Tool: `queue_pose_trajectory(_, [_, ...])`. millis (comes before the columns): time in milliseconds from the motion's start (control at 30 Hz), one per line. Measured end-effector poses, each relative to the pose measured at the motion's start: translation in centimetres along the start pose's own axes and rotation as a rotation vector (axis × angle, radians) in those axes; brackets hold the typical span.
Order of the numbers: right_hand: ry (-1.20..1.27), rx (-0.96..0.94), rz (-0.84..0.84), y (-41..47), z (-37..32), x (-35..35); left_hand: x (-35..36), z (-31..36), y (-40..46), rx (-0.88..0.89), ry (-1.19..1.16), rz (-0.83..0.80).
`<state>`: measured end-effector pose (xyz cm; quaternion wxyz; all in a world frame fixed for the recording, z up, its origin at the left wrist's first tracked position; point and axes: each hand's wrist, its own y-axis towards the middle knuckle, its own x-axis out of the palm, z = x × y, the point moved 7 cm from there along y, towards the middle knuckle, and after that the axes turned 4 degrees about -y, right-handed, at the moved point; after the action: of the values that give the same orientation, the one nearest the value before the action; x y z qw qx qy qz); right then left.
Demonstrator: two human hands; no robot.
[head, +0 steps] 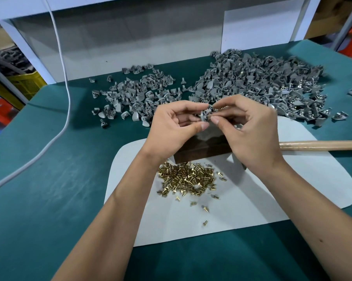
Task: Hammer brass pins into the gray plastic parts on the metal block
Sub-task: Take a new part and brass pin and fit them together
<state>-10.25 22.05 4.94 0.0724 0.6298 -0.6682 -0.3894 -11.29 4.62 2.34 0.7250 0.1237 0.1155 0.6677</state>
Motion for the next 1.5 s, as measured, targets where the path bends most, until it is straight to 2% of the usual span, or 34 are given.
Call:
queue_pose_trajectory(433, [-0.064,-0.069,0.073,-0.2,-0.5,-0.5,0.8,0.3,-0.1,-0.024,-0.005,0.017])
queue_pose_trajectory(1000, [-0.106,-0.197,-0.043,-0.4,-1.2,0.7,0.8,1.1,-0.4,-0.023,0.036,0.026])
queue_pose_trajectory(1333, [-0.104,-0.140,-0.076,-0.3,-0.2,1.2,0.9,0.5,-0.3,-0.035,0.120,0.025])
queue_pose_trajectory(1500, [-0.050,-0.076,-0.049,-0.2,0.3,1.0,0.1,0.2,-0.1,-0.022,0.071,0.028])
